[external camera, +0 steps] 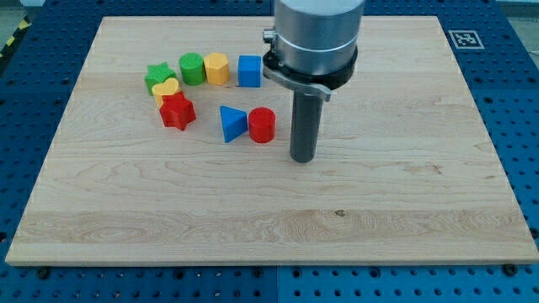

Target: Push the red circle and blue triangle slightly left

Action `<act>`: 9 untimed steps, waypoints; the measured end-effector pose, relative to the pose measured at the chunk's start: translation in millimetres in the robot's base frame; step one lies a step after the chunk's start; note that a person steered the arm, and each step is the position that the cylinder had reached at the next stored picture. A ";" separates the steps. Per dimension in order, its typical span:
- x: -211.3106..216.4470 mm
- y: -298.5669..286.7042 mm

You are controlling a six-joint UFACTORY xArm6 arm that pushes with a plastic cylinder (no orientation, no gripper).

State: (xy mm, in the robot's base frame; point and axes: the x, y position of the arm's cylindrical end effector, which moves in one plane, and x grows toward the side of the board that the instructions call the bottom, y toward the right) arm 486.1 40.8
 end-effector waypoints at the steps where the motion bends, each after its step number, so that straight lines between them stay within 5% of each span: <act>1: -17.5 0.0; 9: -35.3 -49.5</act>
